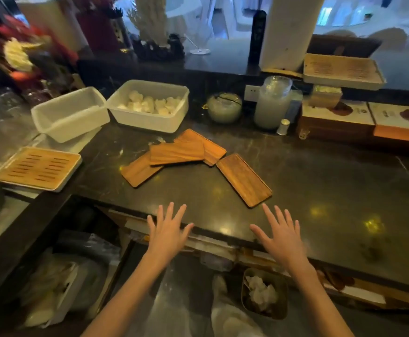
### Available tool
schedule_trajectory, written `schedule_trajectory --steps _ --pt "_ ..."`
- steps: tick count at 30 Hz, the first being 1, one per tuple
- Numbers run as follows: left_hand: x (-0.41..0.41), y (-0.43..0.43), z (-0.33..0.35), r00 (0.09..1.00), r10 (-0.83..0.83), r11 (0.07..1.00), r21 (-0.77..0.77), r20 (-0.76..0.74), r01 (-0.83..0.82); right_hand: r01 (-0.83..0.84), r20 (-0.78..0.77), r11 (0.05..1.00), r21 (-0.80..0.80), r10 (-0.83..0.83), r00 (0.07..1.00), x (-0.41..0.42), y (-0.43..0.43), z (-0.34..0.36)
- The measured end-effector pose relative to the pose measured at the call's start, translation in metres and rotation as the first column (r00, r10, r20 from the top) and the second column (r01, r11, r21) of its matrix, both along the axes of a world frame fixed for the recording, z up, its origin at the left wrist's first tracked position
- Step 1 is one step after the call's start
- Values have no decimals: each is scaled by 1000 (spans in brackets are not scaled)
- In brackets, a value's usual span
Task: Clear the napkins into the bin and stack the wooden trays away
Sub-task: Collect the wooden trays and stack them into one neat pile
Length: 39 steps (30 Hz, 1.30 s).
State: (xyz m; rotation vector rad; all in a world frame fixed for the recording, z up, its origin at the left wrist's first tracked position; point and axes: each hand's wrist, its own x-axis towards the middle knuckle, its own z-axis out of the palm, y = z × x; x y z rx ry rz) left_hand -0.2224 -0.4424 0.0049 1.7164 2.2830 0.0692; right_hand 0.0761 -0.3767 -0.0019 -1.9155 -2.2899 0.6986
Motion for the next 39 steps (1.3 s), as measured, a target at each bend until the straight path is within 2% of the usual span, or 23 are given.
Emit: schedule_trajectory --steps 5,13,16,20,23,26,30,35,39 --pt "-30 84 -4 998 -52 998 20 -44 53 14 26 999 -42 -13 1000 -45 73 -4" --pt "-74 200 -5 999 -35 999 30 13 34 -27 13 998 -62 28 1000 -129 162 0" --pt "-87 234 -14 995 -97 995 24 -8 97 -11 63 994 -107 17 998 -146 190 -7" --pt "-90 277 -27 982 -182 983 -5 47 182 116 70 984 -132 -107 992 -154 211 -21" --pt "-75 316 -39 952 -277 961 54 129 273 272 106 952 -140 -259 960 -147 219 -34" --pt "-41 347 -45 894 -408 913 83 183 400 505 188 850 -150 -476 859 -132 214 -42" --pt "-3 376 -52 862 -491 869 -3 123 495 750 179 637 -178 -729 661 -116 198 -47" --pt "17 396 -67 854 -510 824 -227 102 519 842 20 424 -334 -890 456 -107 186 -65" --pt "22 395 -77 847 -527 803 -281 73 525 874 -9 296 -385 -948 317 -102 182 -78"
